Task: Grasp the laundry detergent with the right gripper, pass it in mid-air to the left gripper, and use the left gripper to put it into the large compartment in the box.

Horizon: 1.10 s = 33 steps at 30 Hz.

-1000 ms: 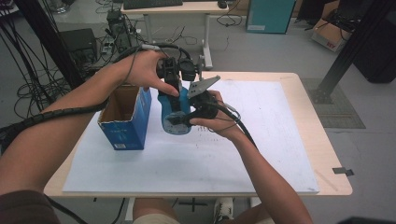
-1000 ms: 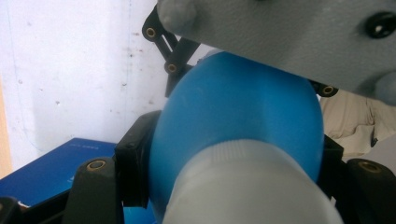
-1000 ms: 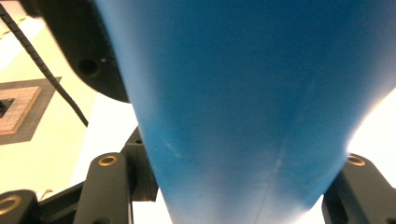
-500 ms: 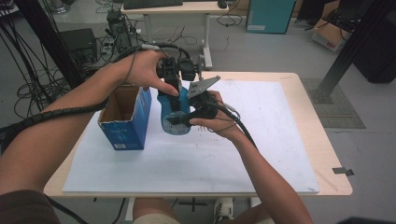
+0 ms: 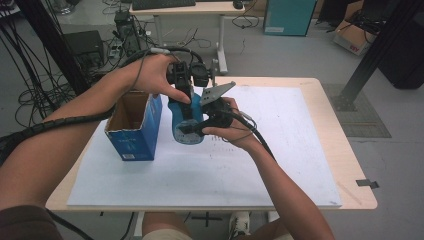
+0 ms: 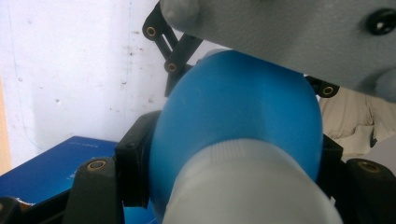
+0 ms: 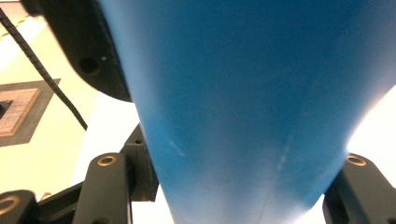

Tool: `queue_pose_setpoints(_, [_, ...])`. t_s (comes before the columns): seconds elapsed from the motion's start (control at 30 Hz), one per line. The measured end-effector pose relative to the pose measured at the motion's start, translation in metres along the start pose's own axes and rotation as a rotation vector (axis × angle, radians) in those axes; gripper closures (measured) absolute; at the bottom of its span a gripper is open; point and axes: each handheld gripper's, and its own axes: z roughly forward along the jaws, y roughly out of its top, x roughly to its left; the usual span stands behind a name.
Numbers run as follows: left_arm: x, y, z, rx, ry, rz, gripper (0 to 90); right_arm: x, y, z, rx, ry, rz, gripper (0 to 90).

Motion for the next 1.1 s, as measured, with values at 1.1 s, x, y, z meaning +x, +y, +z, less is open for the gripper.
queue_pose_setpoints(1.1, [0.0052,0.0,-0.0047,0.072,0.028,0.043,35.6,0.0037,-0.0012,-0.0052,-0.03,-0.005,0.084,23.8])
